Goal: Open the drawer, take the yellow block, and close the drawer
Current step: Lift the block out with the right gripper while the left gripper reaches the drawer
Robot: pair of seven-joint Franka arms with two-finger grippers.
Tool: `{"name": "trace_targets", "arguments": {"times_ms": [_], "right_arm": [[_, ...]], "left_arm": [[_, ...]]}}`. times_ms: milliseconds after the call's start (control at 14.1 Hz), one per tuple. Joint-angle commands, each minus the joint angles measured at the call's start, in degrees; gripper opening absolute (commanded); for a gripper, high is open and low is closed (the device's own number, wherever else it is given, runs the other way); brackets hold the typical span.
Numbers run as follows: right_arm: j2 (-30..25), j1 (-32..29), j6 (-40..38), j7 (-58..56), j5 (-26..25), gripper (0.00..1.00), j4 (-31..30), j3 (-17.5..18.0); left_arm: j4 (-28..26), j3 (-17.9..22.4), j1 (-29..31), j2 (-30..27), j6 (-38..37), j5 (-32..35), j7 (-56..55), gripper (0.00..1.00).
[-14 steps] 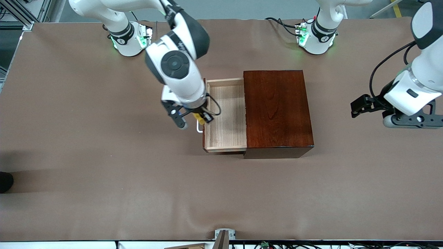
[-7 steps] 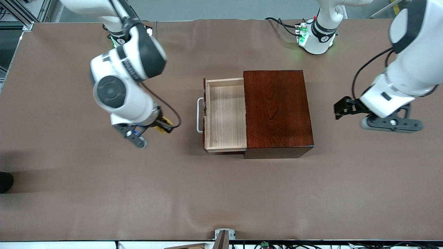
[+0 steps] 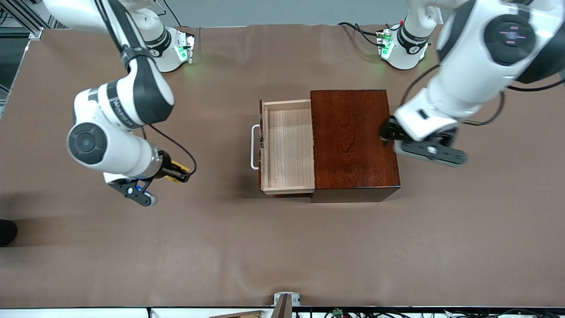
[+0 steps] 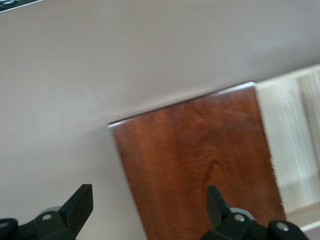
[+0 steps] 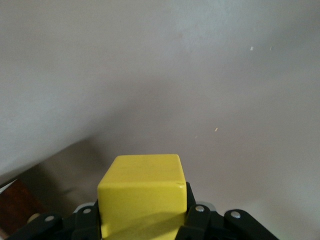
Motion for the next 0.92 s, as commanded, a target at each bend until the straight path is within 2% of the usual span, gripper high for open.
{"name": "trace_targets", "arguments": {"times_ms": [0,142,354,496,708,850], "right_arm": [[0.23,-4.61,2.07,-8.11,-0.78,0.00,-1.27,1.00],[1.72,-8.38,3.57,-15.22,-1.04,0.00,-1.28,1.09],[3.92,-12.43,8.21,-24.28,-1.04,0.00,-3.02,1.09],[3.93,-14.37,15.58,-30.43,-1.04,0.00,-7.84,1.09],[4.19,-14.99,21.49,-33.79,-1.31,0.00,-11.20,1.00],[5.24,-16.91,23.78,-37.82,-2.18,0.00,-11.73,1.00]], "left_arm": [[1.36,0.13,-4.35,0.83,-0.44,-1.34,1.30,1.00],[1.54,-1.53,-6.81,1.00,0.25,-1.42,1.65,1.00],[1.63,-6.45,-7.35,2.40,4.98,-1.51,2.52,1.00],[3.37,-8.92,-7.44,5.81,9.47,-1.51,11.01,1.00],[7.85,-11.46,-7.61,11.97,10.36,-1.51,25.52,1.00],[9.01,-12.35,-9.71,15.66,15.26,-1.51,27.67,1.00]]}}
